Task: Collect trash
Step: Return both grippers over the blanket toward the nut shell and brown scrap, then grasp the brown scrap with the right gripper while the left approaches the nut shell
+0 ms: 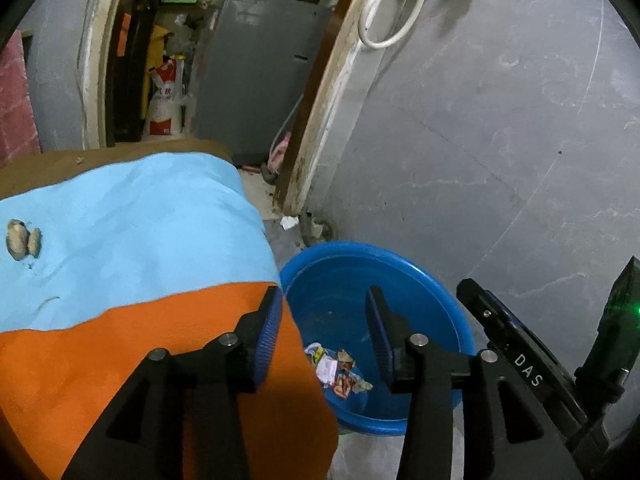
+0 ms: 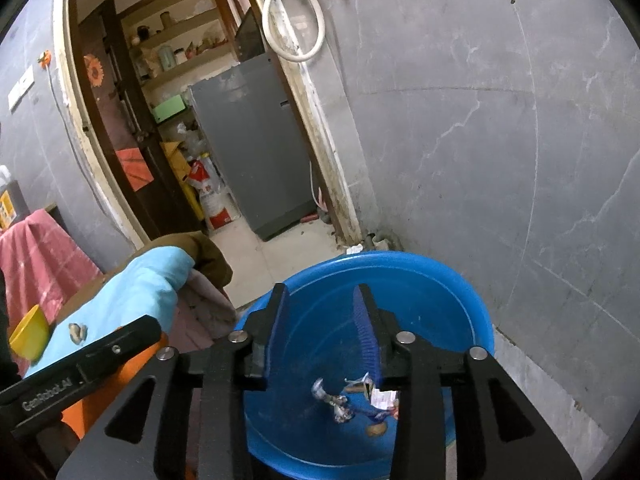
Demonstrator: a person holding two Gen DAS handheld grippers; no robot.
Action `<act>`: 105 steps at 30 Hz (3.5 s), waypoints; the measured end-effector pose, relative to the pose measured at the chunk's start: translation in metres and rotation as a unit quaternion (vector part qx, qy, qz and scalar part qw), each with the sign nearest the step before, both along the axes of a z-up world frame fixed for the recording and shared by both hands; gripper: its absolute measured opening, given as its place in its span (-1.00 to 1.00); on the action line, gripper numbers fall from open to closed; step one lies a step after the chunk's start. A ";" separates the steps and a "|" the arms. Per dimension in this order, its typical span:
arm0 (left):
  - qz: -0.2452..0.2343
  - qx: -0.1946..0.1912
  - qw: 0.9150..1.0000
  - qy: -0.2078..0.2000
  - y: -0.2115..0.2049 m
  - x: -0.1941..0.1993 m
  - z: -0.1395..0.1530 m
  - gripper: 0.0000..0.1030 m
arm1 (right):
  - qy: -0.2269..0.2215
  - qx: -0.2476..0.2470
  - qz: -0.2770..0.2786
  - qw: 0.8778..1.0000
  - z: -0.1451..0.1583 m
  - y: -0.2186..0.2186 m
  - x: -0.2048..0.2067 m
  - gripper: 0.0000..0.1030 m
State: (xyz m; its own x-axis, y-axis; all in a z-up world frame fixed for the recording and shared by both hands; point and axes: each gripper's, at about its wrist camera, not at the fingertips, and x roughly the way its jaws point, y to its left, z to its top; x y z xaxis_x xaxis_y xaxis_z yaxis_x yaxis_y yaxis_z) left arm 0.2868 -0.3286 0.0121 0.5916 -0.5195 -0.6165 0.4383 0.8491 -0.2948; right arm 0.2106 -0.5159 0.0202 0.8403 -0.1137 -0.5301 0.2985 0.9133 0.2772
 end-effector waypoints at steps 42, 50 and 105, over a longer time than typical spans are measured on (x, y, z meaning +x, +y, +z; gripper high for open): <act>0.291 0.022 0.919 -0.265 0.247 -0.075 0.069 0.96 | -0.324 -0.149 0.116 0.927 0.068 0.181 -0.026 1.00; 0.324 0.035 0.897 -0.298 0.274 -0.088 0.065 0.96 | -0.337 -0.158 0.159 0.915 0.068 0.212 -0.020 1.00; 0.192 0.067 0.979 0.030 0.290 0.061 -0.005 0.92 | 0.162 -0.141 0.439 0.873 -0.019 0.298 0.161 -0.81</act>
